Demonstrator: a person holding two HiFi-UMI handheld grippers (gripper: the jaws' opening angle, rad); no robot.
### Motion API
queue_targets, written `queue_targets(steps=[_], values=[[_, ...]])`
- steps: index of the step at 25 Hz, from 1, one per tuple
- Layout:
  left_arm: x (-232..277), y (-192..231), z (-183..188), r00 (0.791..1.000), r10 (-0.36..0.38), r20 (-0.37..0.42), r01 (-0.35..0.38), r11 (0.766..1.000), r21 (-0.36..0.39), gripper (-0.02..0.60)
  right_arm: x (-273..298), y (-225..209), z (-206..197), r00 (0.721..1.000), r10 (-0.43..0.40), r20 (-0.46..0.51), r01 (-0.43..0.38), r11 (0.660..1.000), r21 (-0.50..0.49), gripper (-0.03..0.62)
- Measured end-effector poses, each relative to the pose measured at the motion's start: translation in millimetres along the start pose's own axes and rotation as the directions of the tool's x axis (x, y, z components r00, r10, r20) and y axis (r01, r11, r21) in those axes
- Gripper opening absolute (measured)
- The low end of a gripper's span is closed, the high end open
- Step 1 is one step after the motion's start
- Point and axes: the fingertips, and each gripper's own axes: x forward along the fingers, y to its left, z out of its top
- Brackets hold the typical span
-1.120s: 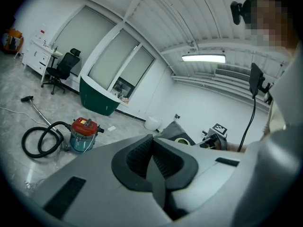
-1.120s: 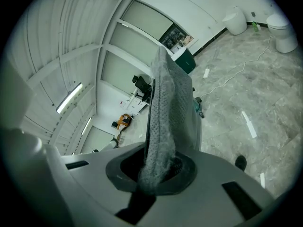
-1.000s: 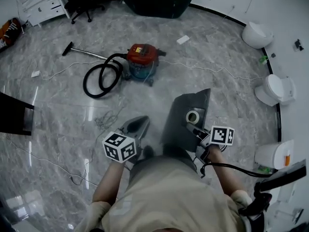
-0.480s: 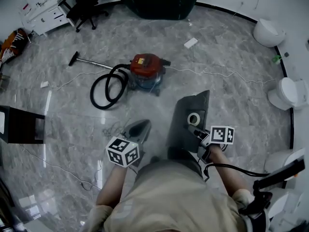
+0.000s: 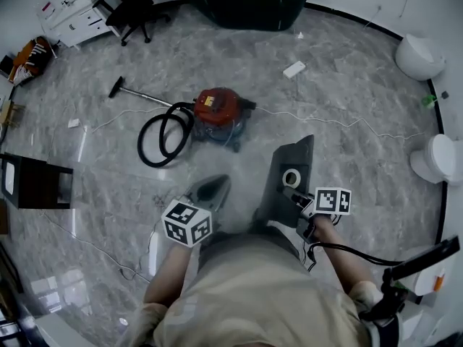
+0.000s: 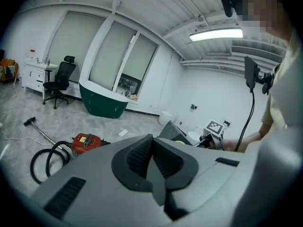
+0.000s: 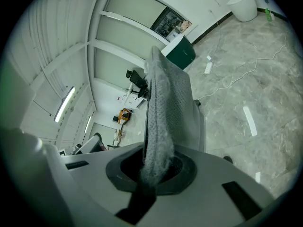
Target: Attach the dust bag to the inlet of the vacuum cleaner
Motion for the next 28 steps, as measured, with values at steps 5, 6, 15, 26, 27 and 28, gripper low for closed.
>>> queue_targets(steps=[5,6,15,26,27,28], values=[[21,10,10,1.0,0.021,-0.016,-0.021,1.0,0.012,-0.006,3,-7,32,1.0,0.004,0.009,-0.004,1.0,-0.018,0.04],[28,14,13,1.0,0.024,-0.014,-0.024,1.0,0.01,-0.006,4,-10,41,1.0,0.004,0.011,-0.004,1.0,-0.017,0.039],[57,72,33,1.0,-0.01,-0.017,0.011,1.0,0.014,-0.006,28,-7,77,0.997,-0.054,0.052,0.053,0.999,0.013,0.04],[84,198,70,0.993,-0.096,-0.066,0.094,0.995,-0.028,-0.006,126,12,126,0.977,-0.21,0.034,0.208,0.977,0.054,0.039],[85,209,71,0.992,-0.101,-0.071,0.1,0.995,-0.028,-0.006,135,13,128,0.975,-0.22,0.034,0.218,0.974,0.059,0.038],[88,220,72,0.991,-0.106,-0.077,0.105,0.994,-0.026,-0.006,144,13,131,0.973,-0.227,0.036,0.224,0.972,0.063,0.038]])
